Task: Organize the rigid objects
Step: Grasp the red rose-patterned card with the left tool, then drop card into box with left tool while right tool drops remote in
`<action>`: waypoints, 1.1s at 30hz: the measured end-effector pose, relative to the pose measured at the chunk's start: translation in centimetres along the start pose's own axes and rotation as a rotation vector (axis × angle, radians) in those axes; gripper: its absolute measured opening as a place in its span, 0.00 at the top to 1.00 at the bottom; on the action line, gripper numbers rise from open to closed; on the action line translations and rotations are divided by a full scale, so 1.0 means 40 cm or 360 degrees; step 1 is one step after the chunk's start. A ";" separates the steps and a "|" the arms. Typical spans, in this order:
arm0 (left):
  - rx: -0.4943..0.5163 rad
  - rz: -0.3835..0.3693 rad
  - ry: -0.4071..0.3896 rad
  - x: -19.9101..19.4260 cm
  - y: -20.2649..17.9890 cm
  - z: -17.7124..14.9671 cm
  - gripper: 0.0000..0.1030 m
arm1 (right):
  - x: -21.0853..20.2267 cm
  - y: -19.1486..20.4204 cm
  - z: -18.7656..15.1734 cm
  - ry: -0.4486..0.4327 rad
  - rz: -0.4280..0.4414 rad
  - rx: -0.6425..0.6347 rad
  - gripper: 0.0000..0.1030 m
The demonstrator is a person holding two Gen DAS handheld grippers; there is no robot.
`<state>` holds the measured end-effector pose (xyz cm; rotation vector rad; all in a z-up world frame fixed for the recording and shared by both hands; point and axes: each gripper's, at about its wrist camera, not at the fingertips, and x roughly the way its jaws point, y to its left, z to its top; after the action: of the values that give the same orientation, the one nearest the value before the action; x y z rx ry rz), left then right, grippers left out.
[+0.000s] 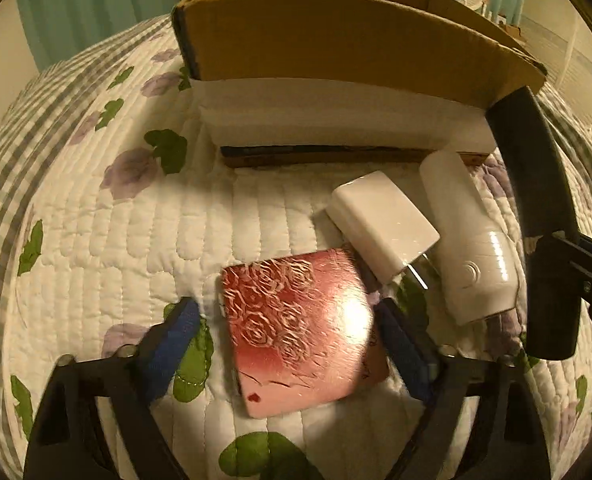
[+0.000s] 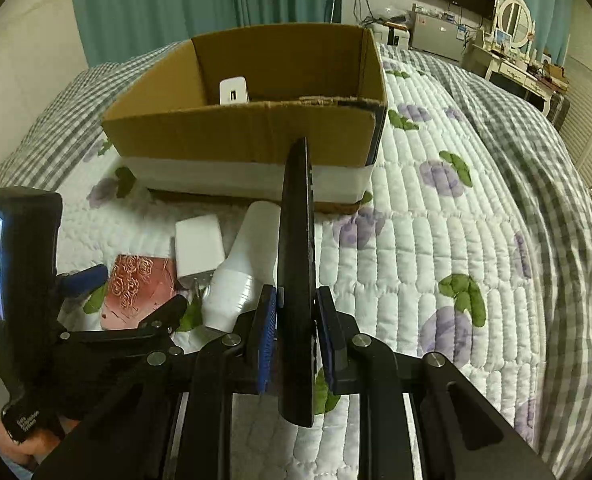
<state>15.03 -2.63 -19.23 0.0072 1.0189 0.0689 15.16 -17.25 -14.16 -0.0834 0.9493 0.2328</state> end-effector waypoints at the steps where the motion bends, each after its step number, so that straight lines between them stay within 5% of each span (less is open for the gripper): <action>1: 0.0003 -0.0007 -0.0009 -0.007 0.002 -0.002 0.29 | 0.000 0.000 -0.002 0.0000 -0.0002 0.0002 0.82; 8: -0.0027 -0.0109 0.0018 -0.049 0.038 -0.015 0.33 | -0.046 0.011 -0.009 -0.0032 0.0009 0.0011 0.82; 14: -0.0046 -0.0103 -0.0087 -0.140 0.066 0.005 0.33 | -0.116 0.025 -0.003 -0.0091 0.0008 0.0001 0.82; 25: -0.0061 -0.0116 -0.0390 -0.338 0.093 0.148 0.33 | -0.249 0.022 0.083 -0.0280 0.0006 0.0000 0.82; 33: -0.0053 -0.0124 -0.0534 -0.392 0.078 0.290 0.33 | -0.304 0.000 0.225 -0.0434 0.0006 -0.0033 0.82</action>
<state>16.53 -0.15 0.29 -0.0499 0.6820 0.0122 15.51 -17.66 0.97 -0.0667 0.6757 0.2504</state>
